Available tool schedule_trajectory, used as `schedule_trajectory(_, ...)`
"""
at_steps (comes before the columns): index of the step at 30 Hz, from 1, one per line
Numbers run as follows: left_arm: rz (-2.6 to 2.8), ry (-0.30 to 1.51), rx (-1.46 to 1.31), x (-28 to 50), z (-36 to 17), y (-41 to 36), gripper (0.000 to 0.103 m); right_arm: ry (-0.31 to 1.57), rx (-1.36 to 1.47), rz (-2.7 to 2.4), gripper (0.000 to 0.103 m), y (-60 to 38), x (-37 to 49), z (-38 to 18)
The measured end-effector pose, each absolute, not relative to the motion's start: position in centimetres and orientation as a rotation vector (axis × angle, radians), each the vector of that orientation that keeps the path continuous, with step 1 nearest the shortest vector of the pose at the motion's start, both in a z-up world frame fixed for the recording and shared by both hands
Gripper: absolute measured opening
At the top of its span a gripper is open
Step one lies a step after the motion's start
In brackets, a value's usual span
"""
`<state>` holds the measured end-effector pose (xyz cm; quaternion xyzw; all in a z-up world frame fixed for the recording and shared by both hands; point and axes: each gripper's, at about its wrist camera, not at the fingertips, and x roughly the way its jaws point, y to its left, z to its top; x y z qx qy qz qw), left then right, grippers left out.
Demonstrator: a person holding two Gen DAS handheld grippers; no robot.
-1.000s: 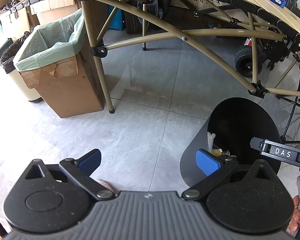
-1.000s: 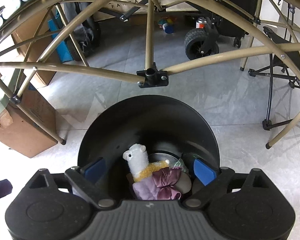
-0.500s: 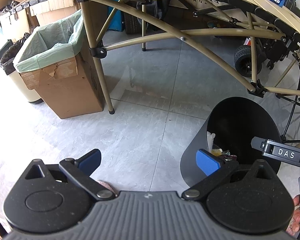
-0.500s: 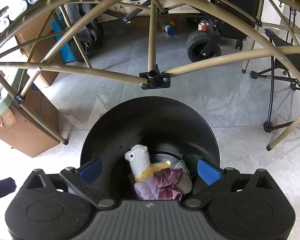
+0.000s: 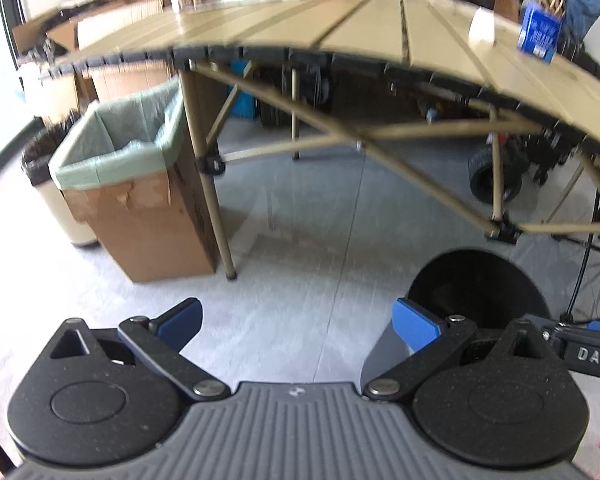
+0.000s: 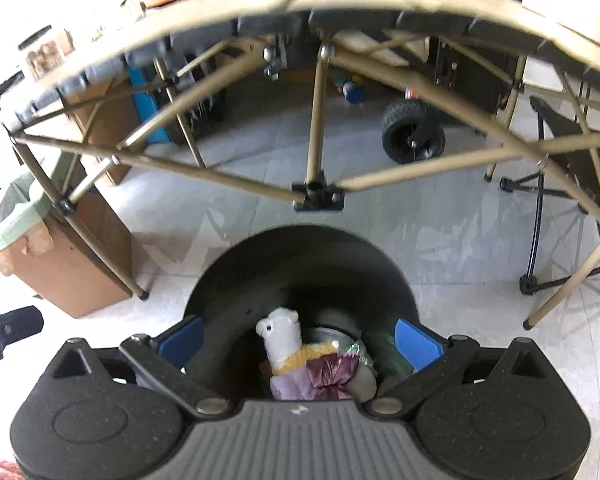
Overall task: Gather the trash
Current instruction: 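Raise both tools from the bin back toward the table items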
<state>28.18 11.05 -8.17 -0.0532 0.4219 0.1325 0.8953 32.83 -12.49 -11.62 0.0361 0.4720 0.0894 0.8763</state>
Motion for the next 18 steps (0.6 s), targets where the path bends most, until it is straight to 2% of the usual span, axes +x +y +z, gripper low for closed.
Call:
schedule_trajectory(8, 0.272, 0.659, -0.021, 26.7, -5.5, 8.6, 0.103, 0.842, 0.114, 0.246, 0.102, -14.8, 31.4, -7.4)
schedule_trajectory(18, 0.222, 0.515, -0.044, 27.4, -0.7, 6.1, 0.103, 0.506, 0.156, 0.278, 0.102, -19.0, 30.1, -0.6)
